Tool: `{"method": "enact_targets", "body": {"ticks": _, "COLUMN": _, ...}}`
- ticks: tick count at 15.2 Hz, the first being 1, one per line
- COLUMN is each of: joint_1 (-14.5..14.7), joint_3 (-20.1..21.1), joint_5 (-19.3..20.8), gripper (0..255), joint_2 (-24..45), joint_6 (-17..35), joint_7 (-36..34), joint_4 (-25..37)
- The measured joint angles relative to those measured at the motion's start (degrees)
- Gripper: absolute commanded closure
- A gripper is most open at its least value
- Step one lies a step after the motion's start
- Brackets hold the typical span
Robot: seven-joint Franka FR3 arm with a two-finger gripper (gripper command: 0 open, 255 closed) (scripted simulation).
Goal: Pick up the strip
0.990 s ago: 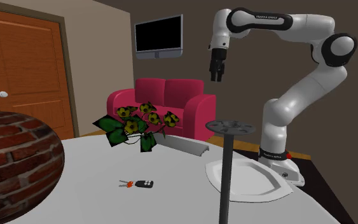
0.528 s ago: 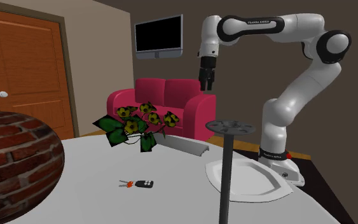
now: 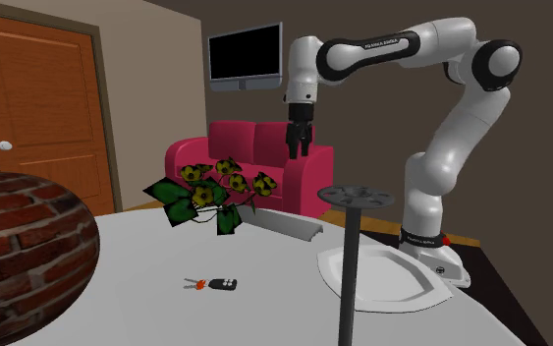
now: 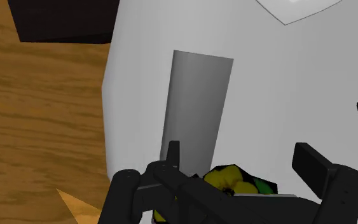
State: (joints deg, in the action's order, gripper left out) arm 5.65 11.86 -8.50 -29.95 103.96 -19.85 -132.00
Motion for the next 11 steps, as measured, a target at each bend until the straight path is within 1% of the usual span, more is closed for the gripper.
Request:
{"method": "enact_targets", "body": {"ticks": 5, "joint_1": 1.4, "joint_3": 5.0, "joint_5": -0.1, "gripper": 0, "joint_2": 8.1, "joint_6": 5.1, "joint_7": -4.4, "joint_4": 2.8}}
{"method": "enact_targets", "body": {"ticks": 8, "joint_1": 2.1, "joint_3": 7.7, "joint_5": 0.7, "gripper": 0, "joint_2": 13.5, "joint_6": 8.0, "joint_7": -7.0, "joint_4": 5.0}}
{"method": "enact_targets", "body": {"ticks": 11, "joint_1": 2.8, "joint_3": 10.4, "joint_5": 2.4, "gripper": 0, "joint_2": 19.5, "joint_6": 10.5, "joint_7": -10.2, "joint_4": 8.1}}
